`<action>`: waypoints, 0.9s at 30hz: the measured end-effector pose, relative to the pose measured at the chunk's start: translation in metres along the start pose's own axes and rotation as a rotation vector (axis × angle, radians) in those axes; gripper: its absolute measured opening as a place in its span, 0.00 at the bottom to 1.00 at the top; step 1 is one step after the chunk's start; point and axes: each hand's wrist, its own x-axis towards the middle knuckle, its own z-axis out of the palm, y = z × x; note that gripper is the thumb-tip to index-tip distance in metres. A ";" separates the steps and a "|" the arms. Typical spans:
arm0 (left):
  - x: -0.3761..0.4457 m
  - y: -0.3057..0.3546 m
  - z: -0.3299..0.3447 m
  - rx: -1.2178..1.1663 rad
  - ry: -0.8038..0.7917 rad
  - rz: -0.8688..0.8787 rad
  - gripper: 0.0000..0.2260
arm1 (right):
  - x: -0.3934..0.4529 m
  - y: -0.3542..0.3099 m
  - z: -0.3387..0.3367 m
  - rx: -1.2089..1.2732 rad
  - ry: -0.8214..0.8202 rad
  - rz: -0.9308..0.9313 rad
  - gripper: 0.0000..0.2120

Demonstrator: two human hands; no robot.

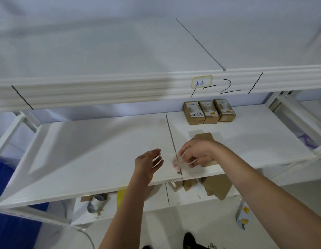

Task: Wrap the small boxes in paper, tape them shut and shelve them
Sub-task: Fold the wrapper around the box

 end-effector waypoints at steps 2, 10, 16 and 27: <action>0.000 0.000 0.010 0.018 0.009 0.025 0.05 | 0.002 0.007 -0.011 0.028 -0.003 -0.009 0.13; 0.005 -0.024 0.074 0.004 0.067 0.105 0.07 | 0.022 0.043 -0.073 0.082 -0.034 -0.064 0.23; 0.014 -0.050 0.132 -0.014 0.145 0.142 0.10 | 0.043 0.083 -0.131 0.123 -0.062 -0.057 0.12; 0.020 -0.072 0.164 0.082 0.215 0.096 0.07 | 0.055 0.117 -0.188 0.309 -0.202 -0.065 0.05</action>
